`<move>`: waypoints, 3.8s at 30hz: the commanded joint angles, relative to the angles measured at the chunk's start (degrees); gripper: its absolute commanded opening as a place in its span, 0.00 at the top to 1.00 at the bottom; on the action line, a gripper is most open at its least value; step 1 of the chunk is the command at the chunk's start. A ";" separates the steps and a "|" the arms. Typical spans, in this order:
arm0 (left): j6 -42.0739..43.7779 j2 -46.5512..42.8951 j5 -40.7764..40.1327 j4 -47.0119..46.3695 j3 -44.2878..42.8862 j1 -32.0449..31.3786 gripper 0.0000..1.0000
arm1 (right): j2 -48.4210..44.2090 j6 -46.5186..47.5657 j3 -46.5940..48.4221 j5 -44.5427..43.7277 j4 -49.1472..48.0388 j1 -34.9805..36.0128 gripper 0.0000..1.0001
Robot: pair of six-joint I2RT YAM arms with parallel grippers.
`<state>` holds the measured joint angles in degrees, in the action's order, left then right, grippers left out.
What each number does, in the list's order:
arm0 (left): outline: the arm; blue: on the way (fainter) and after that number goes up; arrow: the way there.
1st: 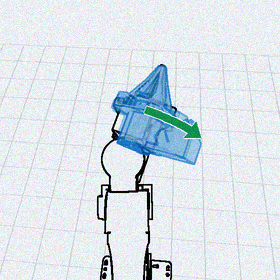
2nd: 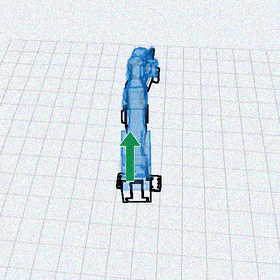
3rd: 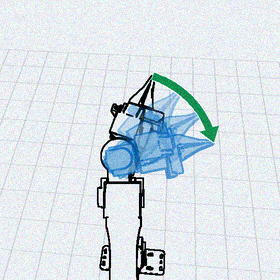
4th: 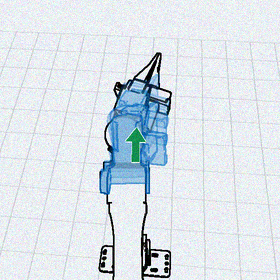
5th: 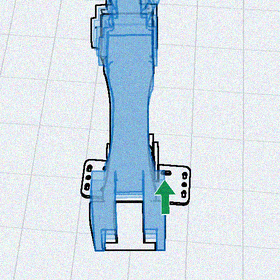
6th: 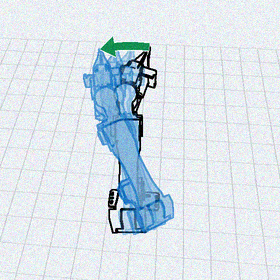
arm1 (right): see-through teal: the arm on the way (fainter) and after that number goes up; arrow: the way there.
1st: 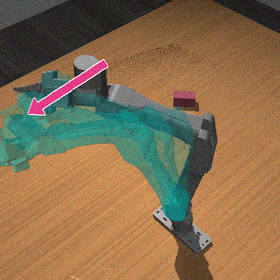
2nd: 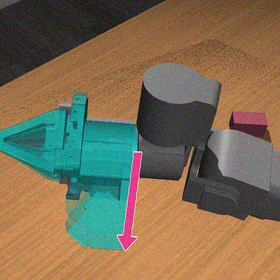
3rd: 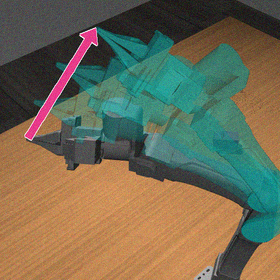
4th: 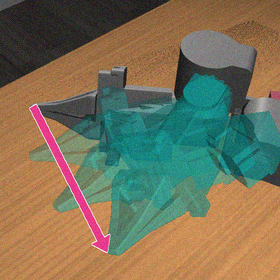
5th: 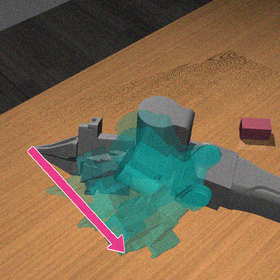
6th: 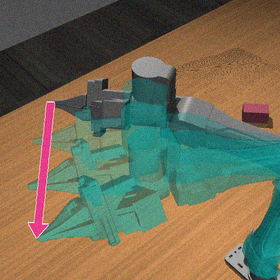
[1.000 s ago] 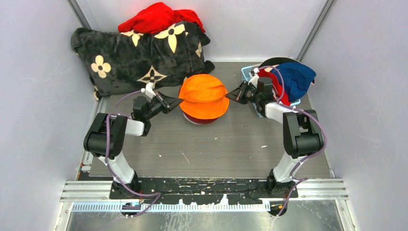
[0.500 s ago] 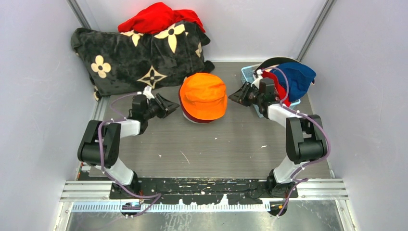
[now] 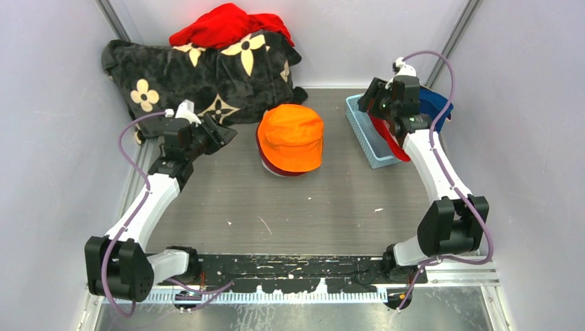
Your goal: Stack the hats
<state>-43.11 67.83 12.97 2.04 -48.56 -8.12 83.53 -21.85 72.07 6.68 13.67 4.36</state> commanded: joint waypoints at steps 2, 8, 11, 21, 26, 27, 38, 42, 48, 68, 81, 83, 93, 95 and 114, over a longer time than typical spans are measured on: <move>3.12 -2.18 -1.90 5.61 -2.87 0.20 0.44 | 3.16 9.76 7.00 -14.44 10.83 -0.14 0.38; 3.65 -2.34 -1.67 6.60 -4.15 0.18 0.44 | 6.06 12.65 7.88 -18.52 11.83 -0.14 0.38; 3.56 -2.35 -1.47 6.23 -4.09 0.15 0.44 | 6.89 13.26 7.87 -21.11 12.01 -0.15 0.38; 3.08 -2.47 -0.94 5.42 -3.37 0.20 0.44 | 11.43 14.83 8.74 -25.34 11.89 -0.15 0.38; 2.86 -2.34 -0.63 4.95 -3.24 0.13 0.44 | 15.02 15.07 9.79 -25.59 12.11 -0.19 0.38; 2.79 -2.43 -0.66 4.65 -2.92 0.19 0.44 | 15.72 15.20 9.96 -25.66 12.07 -0.15 0.39; 2.66 -2.91 -0.37 5.06 -4.01 0.13 0.44 | 15.42 15.19 18.82 -27.43 16.15 0.83 0.99; 2.60 -2.43 0.17 5.16 -4.85 0.22 0.45 | 8.67 13.21 23.57 -20.61 16.69 1.00 0.99; 2.36 -3.15 0.20 4.86 -4.64 0.12 0.45 | 4.62 8.05 30.17 -3.77 14.89 1.00 0.99; 1.99 -6.82 -0.36 5.52 -3.38 0.10 0.45 | 10.65 -21.59 30.69 24.06 -35.23 4.85 0.99; 1.87 -11.80 -1.12 7.24 -3.17 0.18 0.45 | 30.01 -34.86 45.55 31.89 -57.68 16.20 0.99; 2.33 -13.10 -1.44 8.40 -3.63 0.21 0.45 | 31.75 -35.66 46.41 33.09 -58.60 17.81 0.99; 4.00 -16.87 -3.14 12.00 -4.47 0.17 0.45 | 27.43 -40.02 33.23 34.83 -67.84 20.10 0.99; 4.21 -16.88 -3.13 12.06 -4.53 0.15 0.45 | 24.45 -39.83 28.30 35.17 -69.03 20.09 0.99; 2.94 -12.62 -0.54 9.95 -7.96 0.15 0.46 | -4.63 -26.00 -4.32 31.93 -45.42 13.37 0.99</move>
<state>-40.03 54.63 10.76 15.00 -53.93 -8.12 81.95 -50.96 72.20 40.40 -38.15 20.71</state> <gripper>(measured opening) 0.547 0.050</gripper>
